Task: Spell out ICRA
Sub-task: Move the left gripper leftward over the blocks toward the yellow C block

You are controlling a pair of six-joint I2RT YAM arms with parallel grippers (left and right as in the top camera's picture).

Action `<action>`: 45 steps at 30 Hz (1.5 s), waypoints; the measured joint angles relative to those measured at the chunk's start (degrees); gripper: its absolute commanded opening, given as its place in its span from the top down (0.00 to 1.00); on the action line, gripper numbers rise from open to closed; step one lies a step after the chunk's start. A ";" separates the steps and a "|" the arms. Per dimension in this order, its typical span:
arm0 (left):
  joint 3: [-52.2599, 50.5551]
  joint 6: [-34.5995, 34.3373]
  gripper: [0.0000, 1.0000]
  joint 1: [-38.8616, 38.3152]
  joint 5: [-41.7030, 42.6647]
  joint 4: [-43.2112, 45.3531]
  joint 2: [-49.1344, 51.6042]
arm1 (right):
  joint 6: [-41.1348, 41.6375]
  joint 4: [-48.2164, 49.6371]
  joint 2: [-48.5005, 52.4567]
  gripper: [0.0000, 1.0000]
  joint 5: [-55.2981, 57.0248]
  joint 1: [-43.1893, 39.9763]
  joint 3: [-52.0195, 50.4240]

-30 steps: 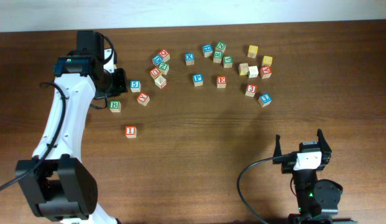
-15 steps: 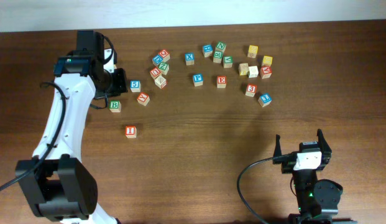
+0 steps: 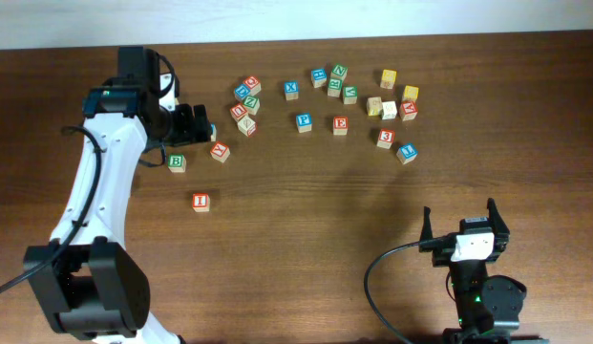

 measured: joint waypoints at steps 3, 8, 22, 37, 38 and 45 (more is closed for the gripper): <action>0.00 0.00 0.01 0.00 -0.04 1.86 0.00 | 0.04 0.00 0.00 0.02 0.00 0.00 0.00; -0.07 -0.02 0.05 0.00 -2.97 5.62 0.00 | -0.02 0.00 0.00 0.02 0.00 0.00 0.00; -0.11 0.28 0.79 2.86 -10.84 15.19 0.00 | -0.02 0.00 0.00 0.02 0.00 0.00 0.00; -0.11 0.02 1.00 6.62 -11.50 16.72 1.90 | 0.00 0.00 0.00 0.02 0.00 0.00 0.00; -0.11 0.02 1.00 6.62 -11.54 17.18 2.40 | 0.02 0.00 0.00 0.02 0.00 0.00 0.00; -0.11 0.02 0.98 6.62 -11.72 20.57 8.85 | 0.00 0.00 0.00 0.02 0.00 0.00 0.00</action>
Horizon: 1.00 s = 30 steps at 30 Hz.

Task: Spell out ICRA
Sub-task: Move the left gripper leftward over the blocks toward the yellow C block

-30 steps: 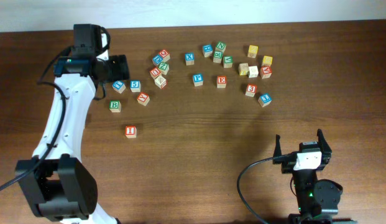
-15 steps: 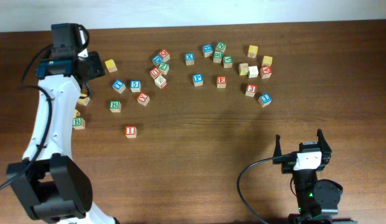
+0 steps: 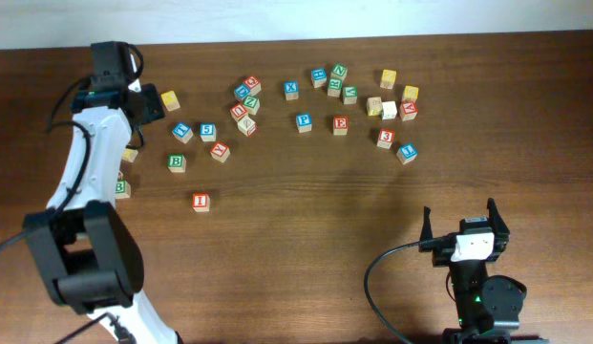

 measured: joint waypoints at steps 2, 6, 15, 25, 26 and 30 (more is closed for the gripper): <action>0.00 0.00 0.96 0.02 0.00 -0.13 1.33 | 0.00 0.00 0.00 0.02 0.00 0.00 0.00; -0.11 -0.07 0.86 0.70 -0.24 -6.38 2.89 | 0.02 0.00 0.00 0.02 0.00 0.00 0.00; -0.31 -0.24 0.69 4.63 -0.39 -17.49 2.95 | 0.02 0.00 0.00 0.02 0.00 0.00 0.00; -0.33 -1.36 0.61 7.02 -0.35 -17.81 6.49 | 0.02 0.00 0.00 0.02 0.00 0.00 0.00; -0.33 -1.36 0.60 7.02 -0.33 -17.57 7.06 | 0.00 0.00 0.00 0.02 0.00 0.00 0.00; -0.33 -1.36 0.62 7.02 -0.33 -17.00 9.66 | 0.00 0.00 0.00 0.02 0.00 0.00 0.00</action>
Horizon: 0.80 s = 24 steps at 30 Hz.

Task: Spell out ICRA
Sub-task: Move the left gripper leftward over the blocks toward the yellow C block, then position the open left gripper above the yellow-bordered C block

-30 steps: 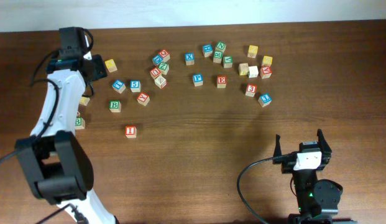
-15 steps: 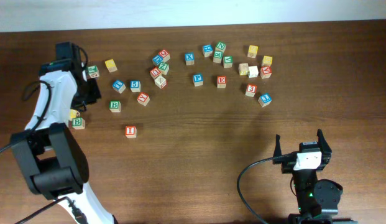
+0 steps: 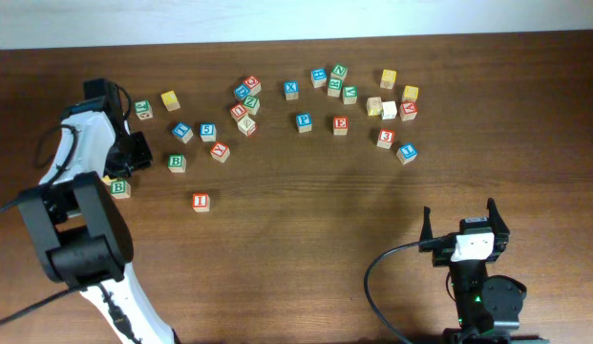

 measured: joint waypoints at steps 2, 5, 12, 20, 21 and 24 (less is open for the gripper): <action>0.00 -0.02 0.64 0.00 -0.02 -0.37 0.79 | 0.00 0.00 0.00 0.02 0.00 0.00 0.00; 0.00 -0.17 0.64 0.02 0.00 -2.99 1.01 | 0.02 0.00 0.00 0.01 0.00 0.00 0.00; -0.04 -0.17 0.63 0.59 -1.05 -4.48 1.01 | 0.04 0.00 0.00 0.02 0.00 0.00 0.00; -0.04 -0.17 0.63 2.73 -2.12 1.14 1.01 | 0.00 0.00 0.00 0.02 0.00 0.00 0.00; -0.04 -0.17 0.63 3.13 -2.21 1.27 1.01 | 0.02 0.00 0.00 0.02 0.00 0.00 0.00; -0.04 -0.17 0.61 4.79 -2.19 2.29 1.01 | 0.02 0.00 0.00 0.02 0.00 0.00 0.00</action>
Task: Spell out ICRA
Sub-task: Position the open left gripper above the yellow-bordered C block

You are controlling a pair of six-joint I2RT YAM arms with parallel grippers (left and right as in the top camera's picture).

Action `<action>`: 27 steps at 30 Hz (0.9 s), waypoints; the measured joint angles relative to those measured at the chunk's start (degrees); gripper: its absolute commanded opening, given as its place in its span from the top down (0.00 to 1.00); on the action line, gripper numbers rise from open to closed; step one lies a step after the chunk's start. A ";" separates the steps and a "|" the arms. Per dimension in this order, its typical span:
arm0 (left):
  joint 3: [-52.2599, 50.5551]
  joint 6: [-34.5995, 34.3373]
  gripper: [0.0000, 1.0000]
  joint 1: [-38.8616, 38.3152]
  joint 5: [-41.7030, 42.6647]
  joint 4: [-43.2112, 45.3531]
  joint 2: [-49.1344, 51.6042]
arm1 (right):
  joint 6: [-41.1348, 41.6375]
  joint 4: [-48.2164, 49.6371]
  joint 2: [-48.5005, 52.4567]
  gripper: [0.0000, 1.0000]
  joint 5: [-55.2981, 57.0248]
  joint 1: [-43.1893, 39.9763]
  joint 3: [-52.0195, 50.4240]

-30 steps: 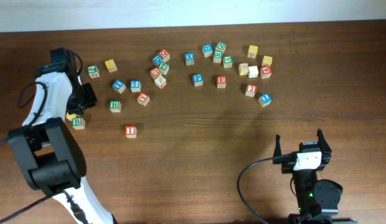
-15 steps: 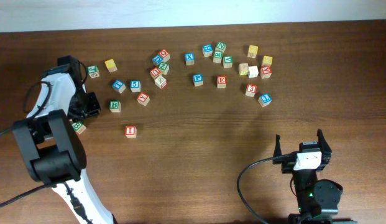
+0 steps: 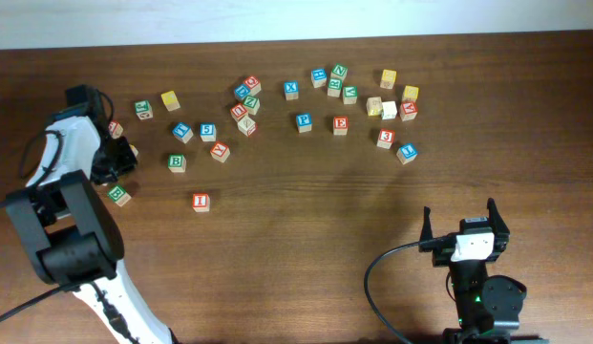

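Observation:
The red I block [image 3: 201, 202] lies alone on the wooden table [image 3: 306, 220], below the scattered letter blocks. A red block [image 3: 220, 150] and a green B block [image 3: 177, 162] sit just above it. My left gripper [image 3: 116, 162] is at the far left edge. It is dark, seen from above, among a few small blocks, so its jaws cannot be made out. A pale block [image 3: 132, 151] touches its right side. My right gripper [image 3: 460, 218] rests at the bottom right, open and holding nothing.
Several letter blocks are strewn across the back from a green block [image 3: 142, 109] and a yellow block [image 3: 169, 99] to a blue block [image 3: 406, 152]. Another green block [image 3: 117, 195] lies below the left gripper. A black cable [image 3: 382, 277] loops by the right base.
My left gripper has shifted a little down and to the left, from beside the pale block toward the table's left edge. The green block below it sits slightly lower. The right arm is unchanged.
My left gripper was first among the blocks left of the central cluster. Then it stood by the yellow block at the back left, with two blue blocks uncovered. Later it was lower at the left edge, and now lower still. The I block has stayed put.

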 measured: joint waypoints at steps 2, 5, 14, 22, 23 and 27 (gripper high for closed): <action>0.00 0.00 0.59 0.72 0.26 0.37 0.00 | -0.02 0.00 0.00 0.02 0.00 0.00 0.00; 0.00 0.00 0.59 1.44 1.38 0.59 0.00 | 0.00 0.00 0.00 0.02 0.00 0.00 0.00; 0.02 -0.63 0.68 1.38 10.01 0.09 0.00 | 0.02 0.00 0.00 0.02 0.00 0.00 0.00; 5.77 -1.49 1.00 0.61 12.00 -1.68 0.02 | 0.02 0.00 0.00 0.02 0.00 0.00 0.00; 6.14 -1.29 1.00 0.39 12.04 -0.96 0.02 | 0.00 0.00 0.00 0.02 0.00 0.00 0.00; 6.29 -1.29 1.00 -1.64 12.11 1.46 0.02 | 0.00 0.00 0.00 0.02 0.00 0.00 0.00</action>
